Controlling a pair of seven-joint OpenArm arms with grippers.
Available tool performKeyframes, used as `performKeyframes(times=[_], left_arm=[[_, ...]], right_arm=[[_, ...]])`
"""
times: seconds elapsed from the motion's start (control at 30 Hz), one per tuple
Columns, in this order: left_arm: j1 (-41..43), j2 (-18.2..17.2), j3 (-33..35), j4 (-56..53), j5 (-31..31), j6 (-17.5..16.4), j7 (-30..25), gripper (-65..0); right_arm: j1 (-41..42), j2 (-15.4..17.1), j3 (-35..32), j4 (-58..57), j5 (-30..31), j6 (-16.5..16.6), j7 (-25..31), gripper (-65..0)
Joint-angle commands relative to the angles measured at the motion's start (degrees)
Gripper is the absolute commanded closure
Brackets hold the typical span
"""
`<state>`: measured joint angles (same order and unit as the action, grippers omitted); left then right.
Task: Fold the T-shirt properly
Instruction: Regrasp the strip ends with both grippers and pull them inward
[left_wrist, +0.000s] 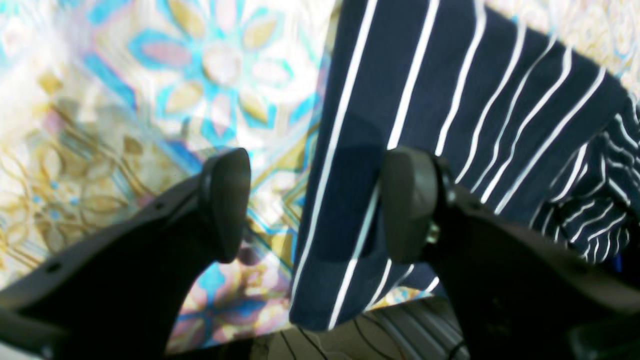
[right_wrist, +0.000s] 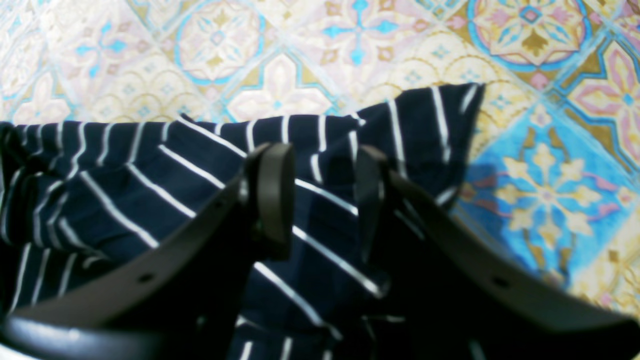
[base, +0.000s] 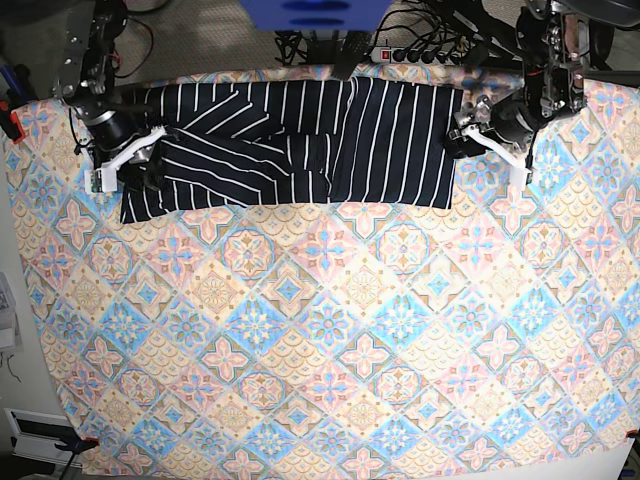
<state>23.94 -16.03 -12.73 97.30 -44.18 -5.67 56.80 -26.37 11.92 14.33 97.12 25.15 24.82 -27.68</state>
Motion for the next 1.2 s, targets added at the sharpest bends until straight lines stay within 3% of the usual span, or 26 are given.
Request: performKeyframes(times=[0.0,0.4,0.47,0.63,0.97,1.17], left_arm=[[-0.25,-0.54,-0.15,0.68,-0.52,-0.26,-0.75,-40.3],[-4.12,-0.36,10.05,-5.21,-0.7,-0.26,-0.84,-38.7],[-4.21,-0.1,10.05,-5.21,-0.78,-0.26,-0.84,-31.7],[-4.21,-0.01,9.61,-5.03,-0.7,0.0,-0.84,-0.3],[-2.27,-0.89,-3.14,-4.68,-0.61,-0.17,-0.66,0.0],[-2.19,-2.91,-3.49,-4.68,-0.7,-0.17,-0.66,0.0]], right_arm=[[0.13,0.69,0.4,0.86,0.83,0.28,1.35,-20.1],[0.13,0.69,0.57,1.21,0.83,0.28,1.35,-20.1],[0.13,0.69,0.66,1.21,0.83,0.28,1.35,-20.1],[0.22,0.69,0.66,1.21,0.83,0.28,1.35,-20.1],[-0.05,0.69,0.57,0.86,0.92,0.28,0.74,-20.6],[0.04,0.78,0.22,1.65,1.1,0.28,-5.59,-32.4]])
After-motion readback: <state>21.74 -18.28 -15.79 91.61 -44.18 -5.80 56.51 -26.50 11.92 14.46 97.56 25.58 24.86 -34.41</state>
